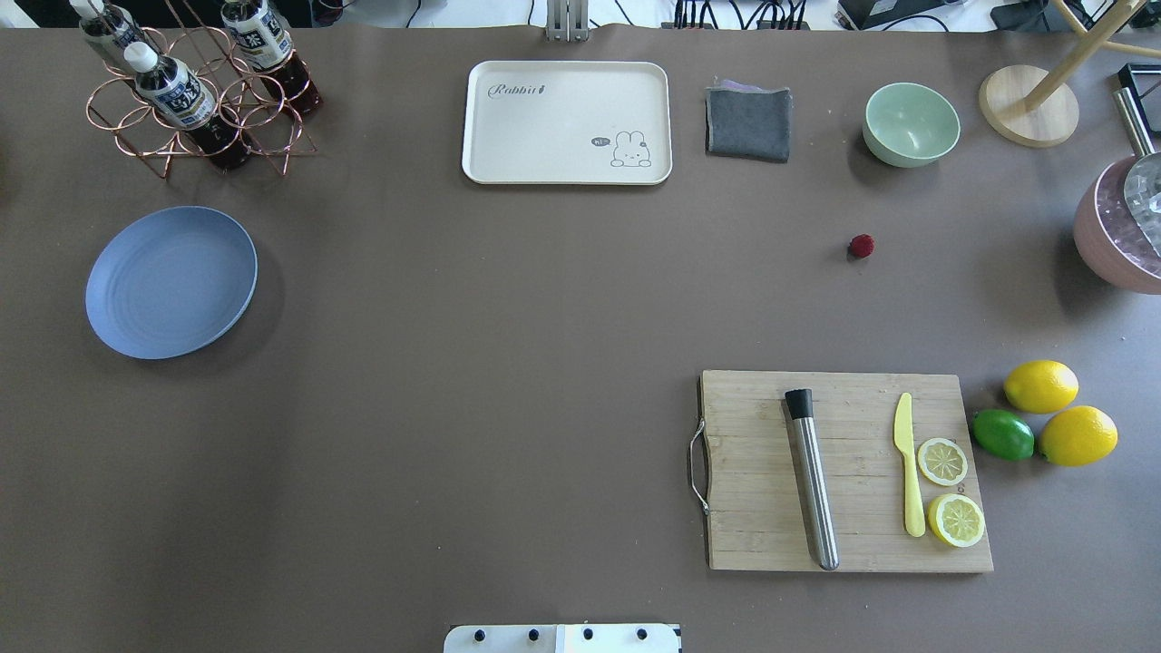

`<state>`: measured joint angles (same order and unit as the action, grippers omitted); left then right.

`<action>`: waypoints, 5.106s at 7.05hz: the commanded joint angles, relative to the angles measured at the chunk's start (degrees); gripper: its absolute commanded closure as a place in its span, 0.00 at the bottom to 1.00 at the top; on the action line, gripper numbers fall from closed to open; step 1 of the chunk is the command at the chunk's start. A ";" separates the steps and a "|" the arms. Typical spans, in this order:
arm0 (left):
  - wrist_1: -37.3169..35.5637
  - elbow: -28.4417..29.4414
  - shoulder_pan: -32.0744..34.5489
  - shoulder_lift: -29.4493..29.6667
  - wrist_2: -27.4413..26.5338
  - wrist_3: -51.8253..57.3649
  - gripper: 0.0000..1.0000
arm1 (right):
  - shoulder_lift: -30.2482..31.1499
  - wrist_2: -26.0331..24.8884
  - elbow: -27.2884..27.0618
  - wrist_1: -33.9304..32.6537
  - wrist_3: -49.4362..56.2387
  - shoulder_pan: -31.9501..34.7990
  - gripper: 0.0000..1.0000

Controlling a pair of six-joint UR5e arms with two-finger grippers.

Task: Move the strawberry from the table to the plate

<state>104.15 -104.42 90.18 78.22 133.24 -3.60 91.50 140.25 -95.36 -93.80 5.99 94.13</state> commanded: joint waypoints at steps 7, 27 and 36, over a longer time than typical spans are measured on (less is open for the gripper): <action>0.18 1.06 -0.09 0.96 1.22 0.44 0.02 | -0.10 0.02 -1.93 0.02 -0.54 -0.09 0.00; 52.38 31.81 -28.13 16.17 -7.56 -45.09 0.03 | -18.03 -10.96 2.10 18.73 -45.79 -29.17 0.00; 51.86 32.26 -29.27 17.05 -2.16 -45.35 1.00 | -17.94 -11.05 2.28 19.10 -46.77 -30.23 0.00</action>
<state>156.37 -72.12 60.74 94.71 127.45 -48.70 73.64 129.23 -93.03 -74.71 -40.83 63.90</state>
